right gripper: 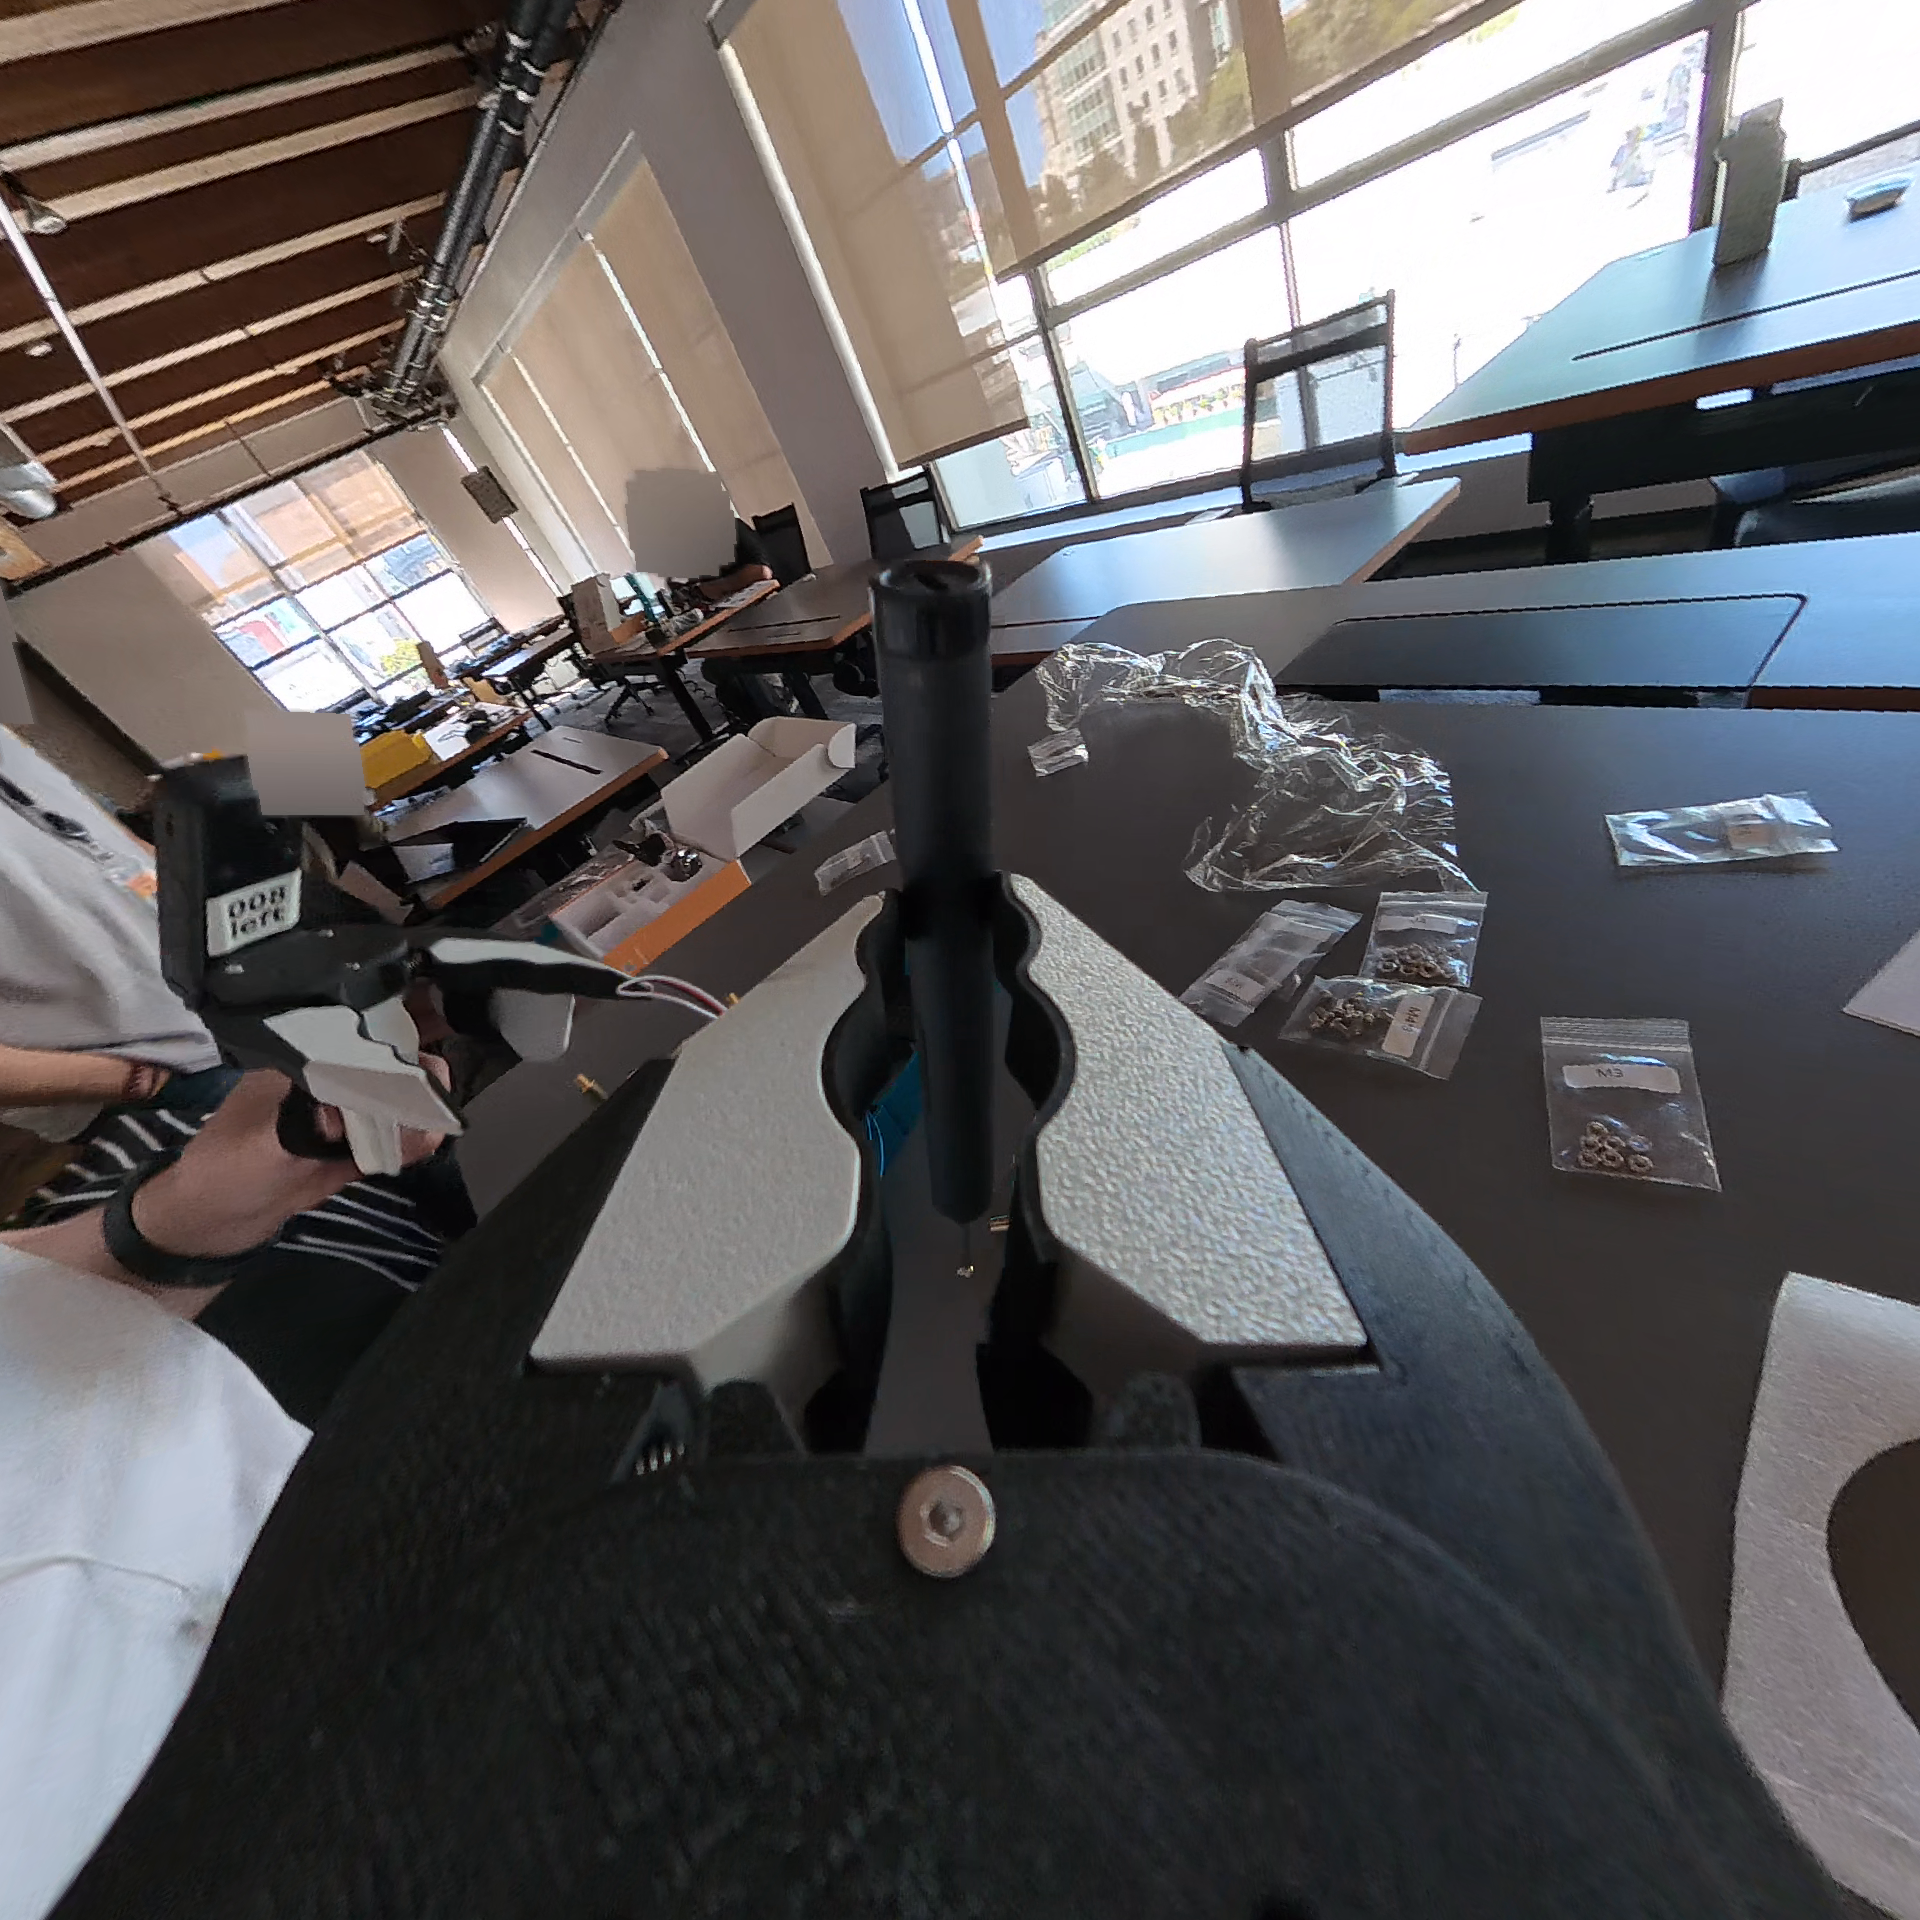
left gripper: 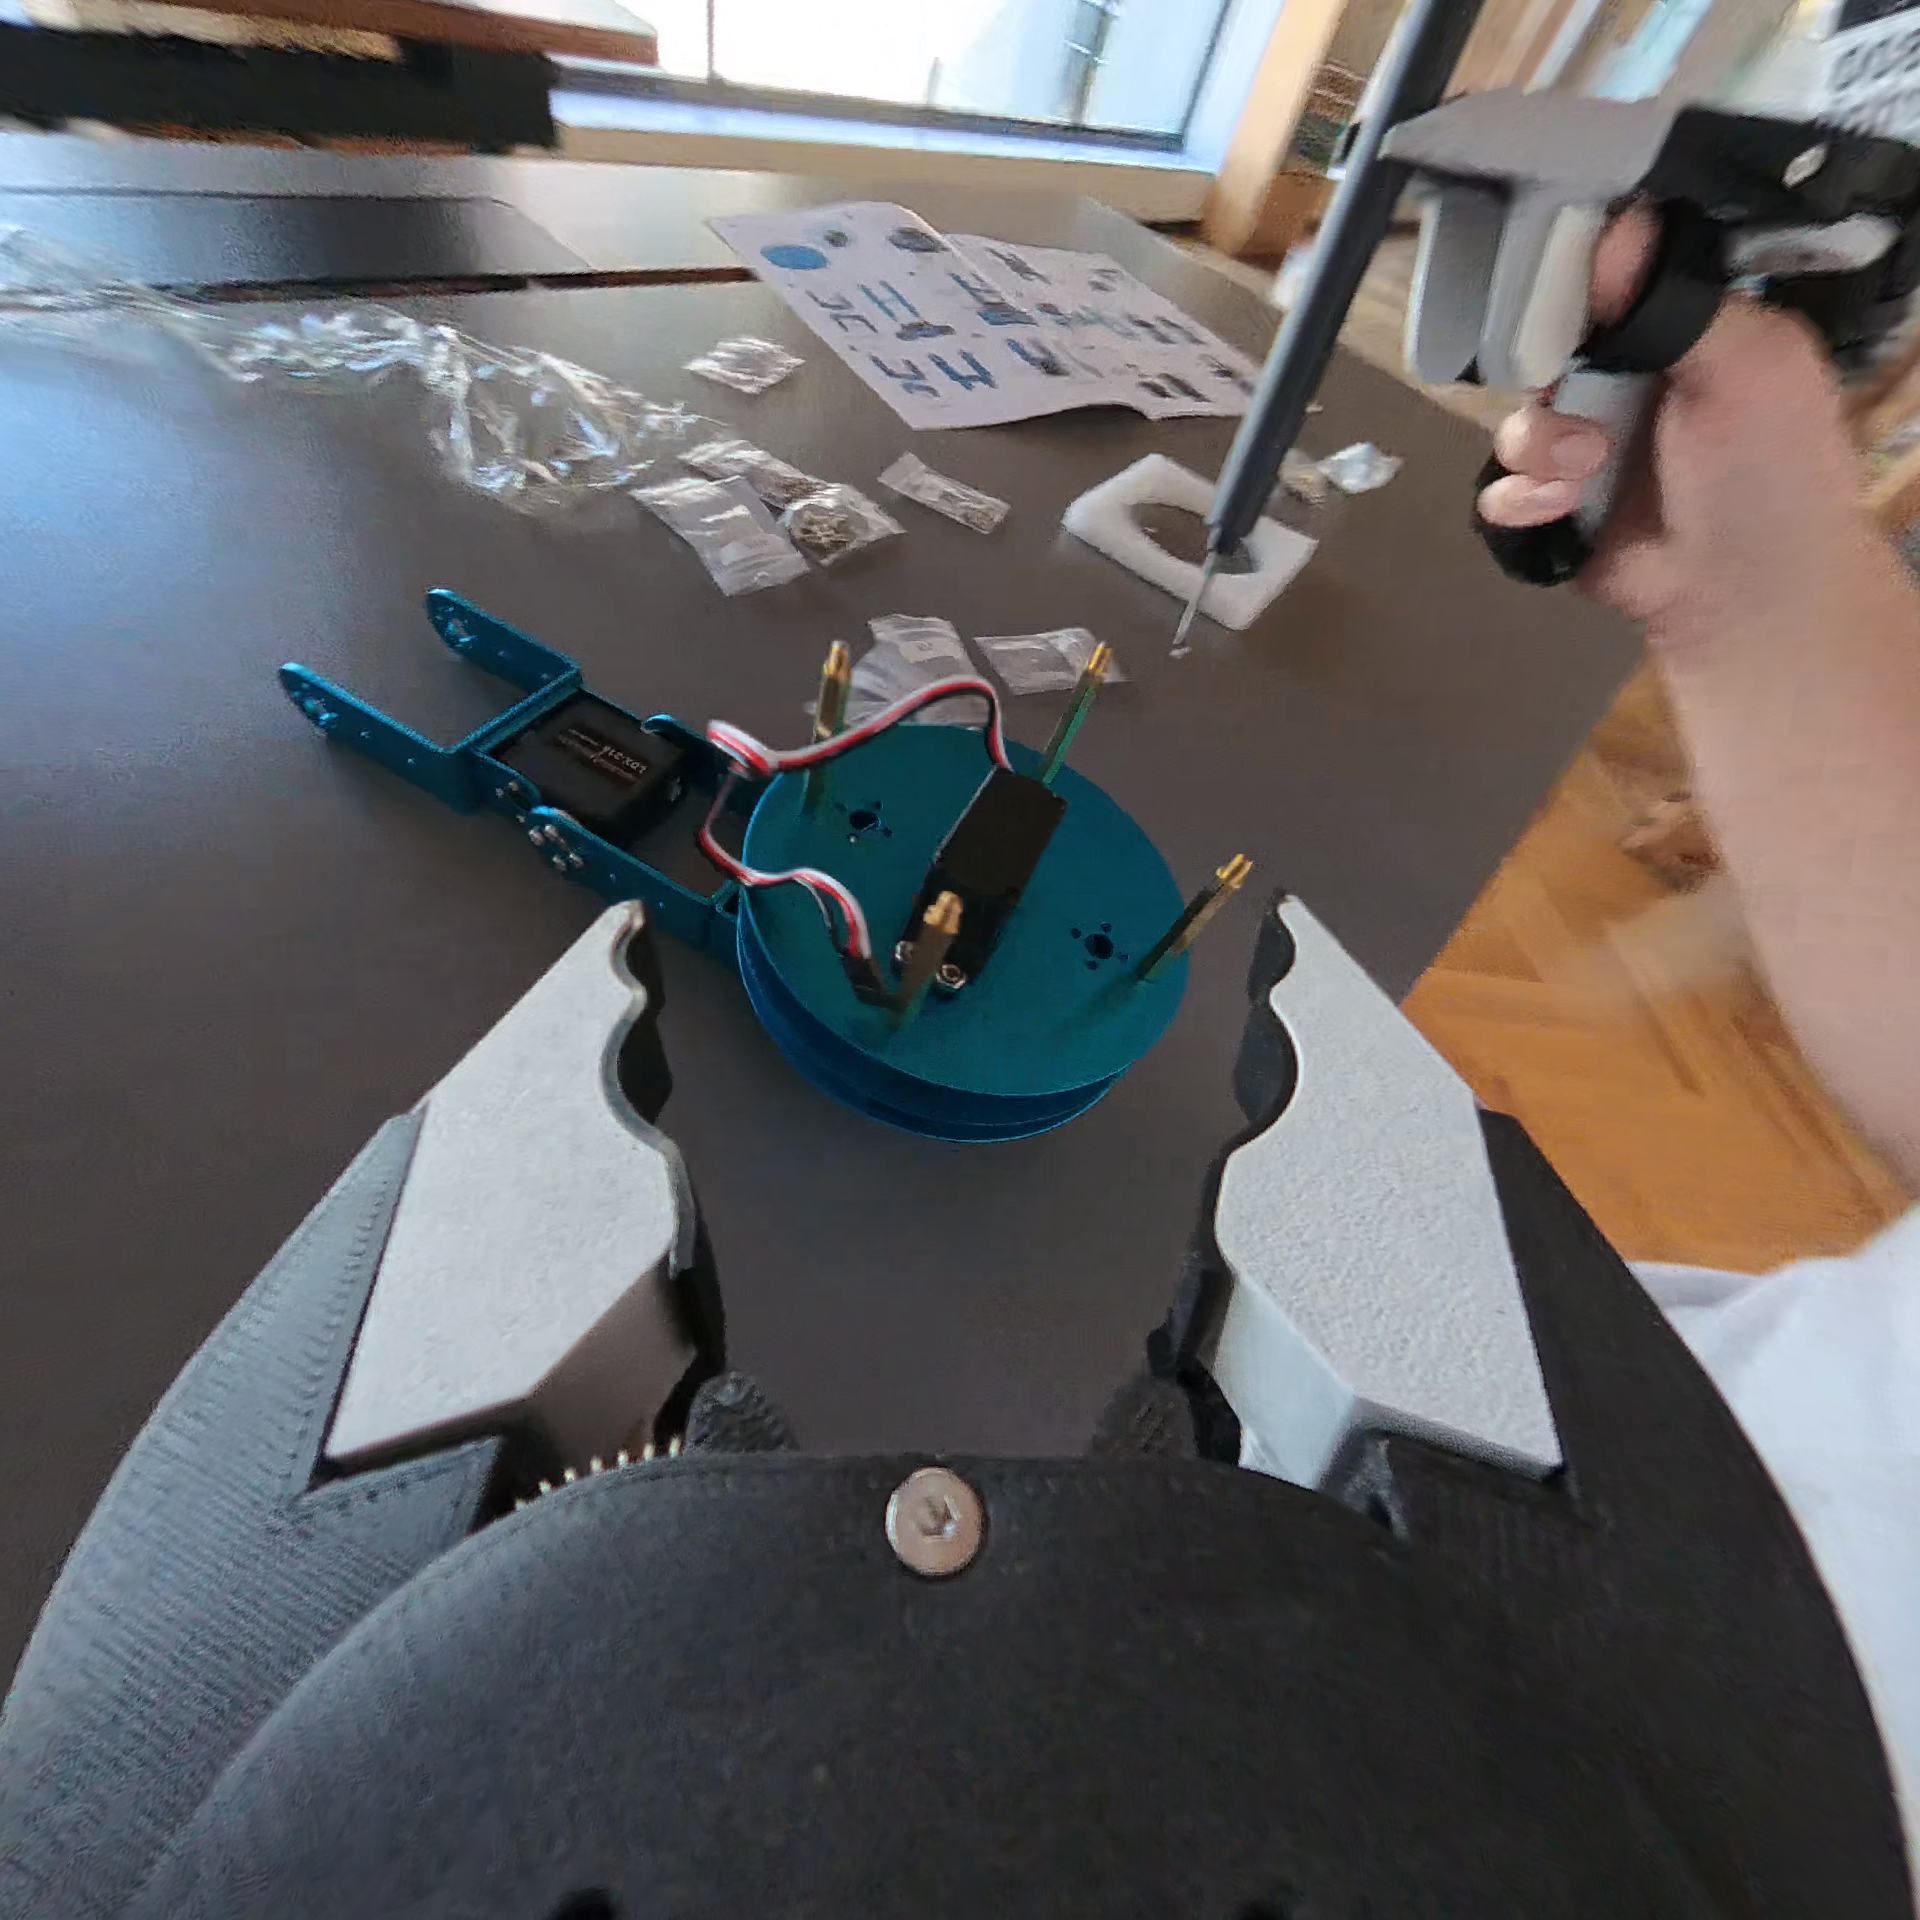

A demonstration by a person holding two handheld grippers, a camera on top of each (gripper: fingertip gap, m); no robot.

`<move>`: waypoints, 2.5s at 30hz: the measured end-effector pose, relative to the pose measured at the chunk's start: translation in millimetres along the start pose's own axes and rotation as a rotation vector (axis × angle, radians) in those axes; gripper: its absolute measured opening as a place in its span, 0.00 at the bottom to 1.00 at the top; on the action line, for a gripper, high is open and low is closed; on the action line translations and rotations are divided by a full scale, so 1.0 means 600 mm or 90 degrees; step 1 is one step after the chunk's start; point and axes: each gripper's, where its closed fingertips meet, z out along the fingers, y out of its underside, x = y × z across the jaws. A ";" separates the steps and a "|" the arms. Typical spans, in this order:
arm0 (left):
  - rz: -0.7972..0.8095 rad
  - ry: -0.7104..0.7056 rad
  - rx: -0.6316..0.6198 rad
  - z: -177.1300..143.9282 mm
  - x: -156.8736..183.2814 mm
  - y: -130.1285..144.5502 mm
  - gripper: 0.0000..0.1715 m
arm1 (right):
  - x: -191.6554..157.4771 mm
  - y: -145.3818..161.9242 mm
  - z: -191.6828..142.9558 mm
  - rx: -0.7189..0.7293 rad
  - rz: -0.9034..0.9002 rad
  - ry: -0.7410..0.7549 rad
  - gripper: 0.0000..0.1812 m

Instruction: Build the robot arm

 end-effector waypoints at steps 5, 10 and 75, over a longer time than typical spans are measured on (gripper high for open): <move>0.036 -0.312 0.014 0.043 0.003 0.036 0.77 | -0.010 -0.002 -0.013 -0.023 -0.019 -0.113 0.09; -0.032 -0.440 0.013 0.084 0.017 0.056 0.80 | -0.021 0.019 -0.017 -0.109 -0.055 -0.240 0.09; 0.159 -0.237 0.104 0.225 0.163 -0.044 0.19 | -0.064 -0.044 -0.001 -0.092 0.014 -0.531 0.09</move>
